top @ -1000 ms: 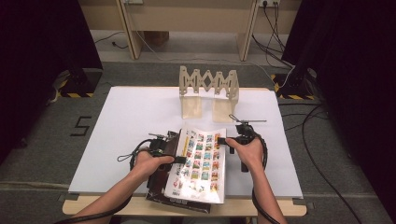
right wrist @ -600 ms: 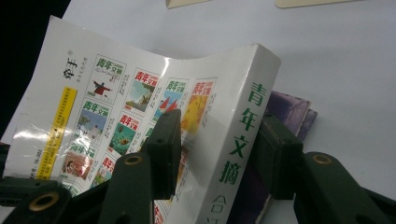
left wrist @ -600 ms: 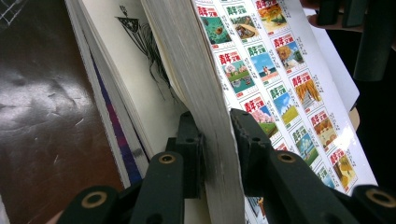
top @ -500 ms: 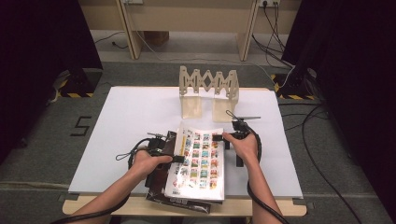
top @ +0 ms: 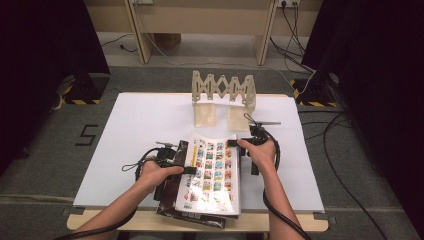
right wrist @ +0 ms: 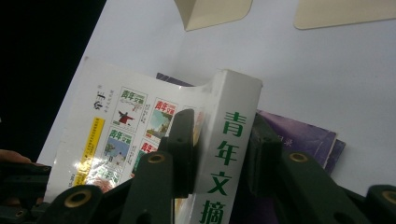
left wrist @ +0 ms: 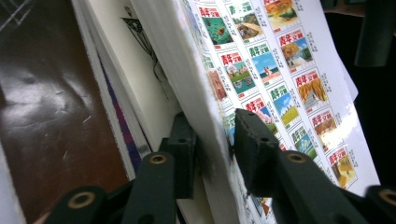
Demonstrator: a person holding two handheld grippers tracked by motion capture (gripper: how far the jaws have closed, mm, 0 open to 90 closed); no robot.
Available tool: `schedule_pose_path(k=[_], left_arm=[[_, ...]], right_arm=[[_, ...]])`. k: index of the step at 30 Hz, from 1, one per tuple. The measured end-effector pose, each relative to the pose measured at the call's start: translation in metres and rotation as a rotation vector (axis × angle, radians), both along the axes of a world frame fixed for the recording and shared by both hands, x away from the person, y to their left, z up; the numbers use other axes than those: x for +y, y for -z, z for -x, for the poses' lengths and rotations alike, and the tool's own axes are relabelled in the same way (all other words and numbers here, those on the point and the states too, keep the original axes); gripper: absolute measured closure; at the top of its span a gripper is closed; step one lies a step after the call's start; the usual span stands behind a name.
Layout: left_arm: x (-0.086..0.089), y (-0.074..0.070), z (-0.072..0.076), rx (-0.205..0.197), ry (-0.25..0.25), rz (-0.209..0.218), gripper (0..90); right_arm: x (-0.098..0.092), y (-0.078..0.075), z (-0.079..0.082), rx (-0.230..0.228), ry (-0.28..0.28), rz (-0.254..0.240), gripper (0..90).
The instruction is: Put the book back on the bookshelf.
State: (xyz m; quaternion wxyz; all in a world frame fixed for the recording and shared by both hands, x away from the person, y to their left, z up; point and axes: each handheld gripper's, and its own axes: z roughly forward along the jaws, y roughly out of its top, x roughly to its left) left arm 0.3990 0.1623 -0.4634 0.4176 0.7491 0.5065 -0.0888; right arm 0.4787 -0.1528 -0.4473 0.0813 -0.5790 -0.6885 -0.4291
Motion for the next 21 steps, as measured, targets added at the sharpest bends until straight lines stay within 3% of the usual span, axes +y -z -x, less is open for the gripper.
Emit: schedule_pose_path(k=[4,5,9,14,18,19,21], left_arm=[[0.006,-0.002,0.005,-0.045,-0.023,-0.043,52.6],[0.013,-0.004,0.007,-0.090,-0.045,-0.070,48.8],[0.026,-0.007,0.011,-0.103,-0.082,-0.042,47.9],[0.039,-0.008,0.018,-0.134,-0.111,-0.041,45.2],[0.053,-0.010,0.026,-0.200,-0.153,-0.056,44.9],[0.053,-0.010,0.026,-0.200,-0.153,-0.056,44.8],[0.061,-0.012,0.031,-0.250,-0.176,-0.086,44.8]], right_arm=[[0.002,-0.010,0.004,-0.005,0.010,-0.024,70.6],[0.001,-0.015,0.007,-0.009,0.018,-0.048,71.6],[0.001,-0.022,0.011,-0.027,0.029,-0.064,72.5],[0.004,-0.033,0.016,-0.050,0.026,-0.068,73.3],[0.009,-0.050,0.023,-0.096,0.016,-0.050,73.7],[0.009,-0.050,0.023,-0.096,0.016,-0.050,73.7],[0.010,-0.059,0.027,-0.131,0.014,-0.028,73.8]])
